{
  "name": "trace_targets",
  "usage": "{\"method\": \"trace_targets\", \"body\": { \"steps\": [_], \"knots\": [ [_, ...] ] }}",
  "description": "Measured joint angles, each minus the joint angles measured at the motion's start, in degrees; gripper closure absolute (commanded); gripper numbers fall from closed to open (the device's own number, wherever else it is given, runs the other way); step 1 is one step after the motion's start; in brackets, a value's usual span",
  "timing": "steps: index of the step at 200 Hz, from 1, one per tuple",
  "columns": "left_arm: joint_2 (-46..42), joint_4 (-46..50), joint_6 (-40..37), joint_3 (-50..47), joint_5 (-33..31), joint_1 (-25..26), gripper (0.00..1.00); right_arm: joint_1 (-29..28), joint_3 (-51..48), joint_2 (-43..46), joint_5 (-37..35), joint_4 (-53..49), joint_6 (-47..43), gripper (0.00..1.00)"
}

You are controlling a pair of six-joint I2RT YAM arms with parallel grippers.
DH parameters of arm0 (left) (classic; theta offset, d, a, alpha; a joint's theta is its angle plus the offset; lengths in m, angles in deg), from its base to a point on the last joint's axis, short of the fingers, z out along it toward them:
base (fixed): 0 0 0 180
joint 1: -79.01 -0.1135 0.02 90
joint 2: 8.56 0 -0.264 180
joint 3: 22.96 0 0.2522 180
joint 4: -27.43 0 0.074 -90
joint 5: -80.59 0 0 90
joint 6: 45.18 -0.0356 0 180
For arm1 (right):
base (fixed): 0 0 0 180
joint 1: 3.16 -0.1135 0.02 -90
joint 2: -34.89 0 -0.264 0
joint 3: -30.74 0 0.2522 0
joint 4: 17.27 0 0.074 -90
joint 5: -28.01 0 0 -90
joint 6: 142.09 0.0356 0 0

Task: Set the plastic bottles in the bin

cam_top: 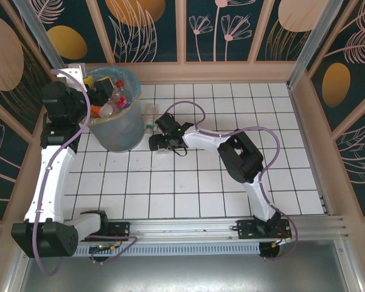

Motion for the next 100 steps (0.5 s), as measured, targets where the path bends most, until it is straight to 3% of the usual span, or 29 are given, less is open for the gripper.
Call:
{"method": "trace_targets", "body": {
  "steps": [49,100],
  "knots": [
    [0.0,-0.7,0.0,0.0,-0.7,0.0,0.33,0.9,-0.6,0.0,-0.2,-1.3,-1.2,0.34],
    [0.3,-0.2,0.6,0.5,-0.5,0.0,0.33,2.2,-6.8,5.1,0.0,-0.7,-3.2,0.45]
  ]
}}
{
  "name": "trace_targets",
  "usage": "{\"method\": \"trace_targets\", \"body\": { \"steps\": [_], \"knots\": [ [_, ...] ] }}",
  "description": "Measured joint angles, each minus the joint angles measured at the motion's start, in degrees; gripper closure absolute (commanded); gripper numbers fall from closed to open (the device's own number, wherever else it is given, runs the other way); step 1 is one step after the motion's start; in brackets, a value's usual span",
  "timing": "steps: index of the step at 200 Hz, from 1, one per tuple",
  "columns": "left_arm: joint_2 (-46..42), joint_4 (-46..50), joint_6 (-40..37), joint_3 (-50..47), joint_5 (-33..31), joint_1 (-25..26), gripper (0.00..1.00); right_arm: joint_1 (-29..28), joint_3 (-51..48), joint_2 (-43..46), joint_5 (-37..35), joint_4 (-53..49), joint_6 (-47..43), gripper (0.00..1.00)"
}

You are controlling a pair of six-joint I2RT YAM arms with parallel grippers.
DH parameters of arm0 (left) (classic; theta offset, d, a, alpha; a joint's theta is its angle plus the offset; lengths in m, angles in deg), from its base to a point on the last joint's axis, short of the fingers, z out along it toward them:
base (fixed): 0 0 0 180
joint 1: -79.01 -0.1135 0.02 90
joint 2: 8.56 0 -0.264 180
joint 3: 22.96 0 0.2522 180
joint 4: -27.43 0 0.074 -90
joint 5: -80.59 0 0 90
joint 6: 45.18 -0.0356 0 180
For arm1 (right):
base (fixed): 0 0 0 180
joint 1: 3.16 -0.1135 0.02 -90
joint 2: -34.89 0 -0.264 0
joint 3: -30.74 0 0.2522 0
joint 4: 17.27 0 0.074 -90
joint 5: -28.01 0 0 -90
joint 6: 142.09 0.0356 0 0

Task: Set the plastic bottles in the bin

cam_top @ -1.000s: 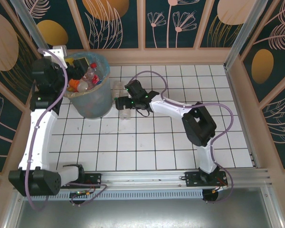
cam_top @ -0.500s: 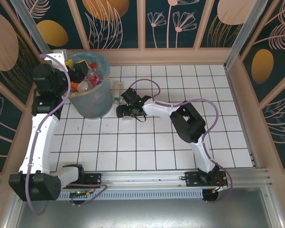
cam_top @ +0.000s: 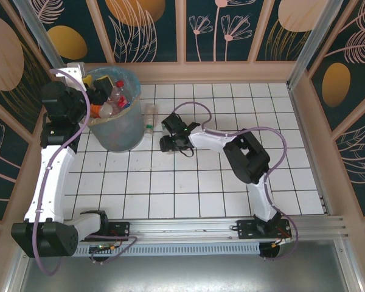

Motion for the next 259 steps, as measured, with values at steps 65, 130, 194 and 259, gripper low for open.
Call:
{"method": "trace_targets", "body": {
  "steps": [65,130,194,259],
  "knots": [
    [2.6,0.4,2.1,2.0,6.3,0.0,0.37,1.1,-17.9,21.5,8.2,10.7,-7.5,0.49],
    [3.8,-0.7,1.7,2.6,21.0,7.9,0.32,1.1,-28.9,38.2,21.5,27.5,-14.3,0.51],
    [1.5,-7.8,5.2,2.6,36.7,11.2,0.23,1.1,-30.1,43.7,29.5,40.8,-16.8,0.51],
    [1.6,-13.0,12.5,2.6,43.1,11.6,0.29,1.1,-30.1,44.9,33.0,46.5,-16.9,0.51]
  ]
}}
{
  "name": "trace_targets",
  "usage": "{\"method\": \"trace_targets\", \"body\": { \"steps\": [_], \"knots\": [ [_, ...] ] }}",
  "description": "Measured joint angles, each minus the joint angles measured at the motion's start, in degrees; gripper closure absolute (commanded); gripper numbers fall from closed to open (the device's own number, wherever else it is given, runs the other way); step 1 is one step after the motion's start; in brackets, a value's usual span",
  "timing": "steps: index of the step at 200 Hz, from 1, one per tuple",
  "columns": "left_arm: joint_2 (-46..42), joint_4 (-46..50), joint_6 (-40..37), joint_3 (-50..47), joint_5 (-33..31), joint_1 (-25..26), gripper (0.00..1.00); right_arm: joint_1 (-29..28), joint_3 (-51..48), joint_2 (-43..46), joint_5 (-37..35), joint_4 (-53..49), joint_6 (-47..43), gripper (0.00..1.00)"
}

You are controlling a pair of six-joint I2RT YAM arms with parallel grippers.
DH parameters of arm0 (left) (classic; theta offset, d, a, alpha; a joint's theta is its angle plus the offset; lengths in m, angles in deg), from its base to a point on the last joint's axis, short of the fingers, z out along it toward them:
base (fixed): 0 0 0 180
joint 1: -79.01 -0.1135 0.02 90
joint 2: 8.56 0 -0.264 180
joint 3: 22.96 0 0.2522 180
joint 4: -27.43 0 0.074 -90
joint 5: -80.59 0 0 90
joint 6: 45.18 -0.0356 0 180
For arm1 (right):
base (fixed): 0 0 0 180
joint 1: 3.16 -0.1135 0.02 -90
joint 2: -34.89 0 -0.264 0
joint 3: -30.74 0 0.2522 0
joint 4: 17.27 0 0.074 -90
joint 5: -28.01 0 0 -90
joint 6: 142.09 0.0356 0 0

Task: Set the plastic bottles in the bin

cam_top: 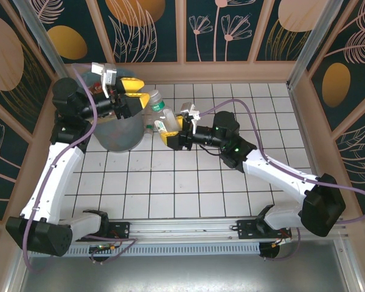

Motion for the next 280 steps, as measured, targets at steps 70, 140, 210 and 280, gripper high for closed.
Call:
{"method": "trace_targets", "body": {
  "steps": [70,140,210,280],
  "knots": [
    [1.7,-1.3,2.6,0.0,3.7,3.3,0.39,-0.8,0.9,-0.6,2.4,1.5,-0.2,0.51],
    [2.6,-1.6,3.0,0.0,4.3,4.4,0.69,-1.1,2.4,-2.3,3.2,1.4,-1.0,0.5],
    [1.3,-0.7,3.1,1.3,-2.6,4.6,1.0,-2.6,2.8,-2.3,-7.9,-0.3,-2.3,0.09],
    [1.3,15.0,-1.9,15.7,-38.4,4.7,1.0,-2.6,2.6,-1.2,-22.2,-3.2,-2.9,0.06]
  ]
}}
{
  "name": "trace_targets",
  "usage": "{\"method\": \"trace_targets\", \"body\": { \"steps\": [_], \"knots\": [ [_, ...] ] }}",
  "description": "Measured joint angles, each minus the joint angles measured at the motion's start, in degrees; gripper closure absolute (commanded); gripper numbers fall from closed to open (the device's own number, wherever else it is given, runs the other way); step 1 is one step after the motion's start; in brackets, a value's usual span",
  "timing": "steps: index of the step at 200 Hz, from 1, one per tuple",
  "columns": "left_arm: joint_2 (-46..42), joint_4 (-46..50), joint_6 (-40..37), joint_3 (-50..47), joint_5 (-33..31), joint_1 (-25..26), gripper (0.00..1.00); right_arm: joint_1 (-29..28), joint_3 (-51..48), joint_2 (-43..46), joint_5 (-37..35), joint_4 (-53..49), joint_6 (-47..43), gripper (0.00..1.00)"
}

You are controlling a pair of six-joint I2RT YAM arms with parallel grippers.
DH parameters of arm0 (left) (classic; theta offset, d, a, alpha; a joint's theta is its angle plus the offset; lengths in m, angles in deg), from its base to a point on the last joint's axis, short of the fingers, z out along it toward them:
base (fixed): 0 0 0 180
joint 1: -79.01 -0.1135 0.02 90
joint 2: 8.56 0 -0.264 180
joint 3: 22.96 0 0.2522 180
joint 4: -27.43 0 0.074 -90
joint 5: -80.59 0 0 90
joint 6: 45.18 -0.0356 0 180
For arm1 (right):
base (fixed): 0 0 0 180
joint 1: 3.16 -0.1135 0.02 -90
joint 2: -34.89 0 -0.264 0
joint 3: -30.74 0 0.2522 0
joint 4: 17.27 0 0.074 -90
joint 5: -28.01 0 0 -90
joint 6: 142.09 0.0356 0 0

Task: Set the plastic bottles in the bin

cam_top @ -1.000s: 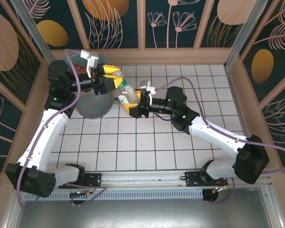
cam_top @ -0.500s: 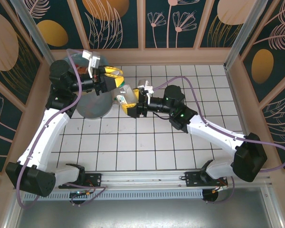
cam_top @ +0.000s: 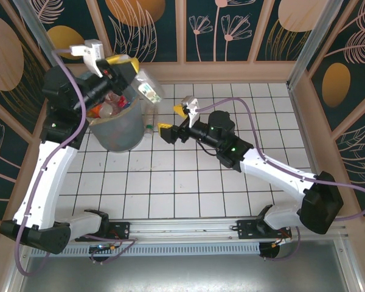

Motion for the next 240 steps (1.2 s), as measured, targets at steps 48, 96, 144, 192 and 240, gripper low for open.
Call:
{"method": "trace_targets", "body": {
  "steps": [48,96,144,192,240],
  "knots": [
    [1.9,7.5,-7.6,2.7,-23.0,0.0,1.0,0.0,-0.1,1.1,-5.0,-1.6,-0.6,0.05],
    [8.7,11.9,-11.6,5.6,-30.8,-1.0,1.0,0.0,-0.1,1.1,-6.4,-3.3,-1.5,0.05],
    [17.6,18.0,-11.5,12.2,-26.4,-5.1,1.0,0.0,-0.1,1.1,-6.3,-4.9,-1.5,0.04],
    [22.2,20.3,-8.1,13.3,-15.4,-9.1,0.91,0.0,-0.1,1.1,-6.4,-6.4,-1.5,0.04],
    [23.3,19.1,-2.8,13.4,-7.6,-14.0,0.61,0.0,-0.1,0.7,-6.4,-7.5,-1.4,0.04]
  ]
}}
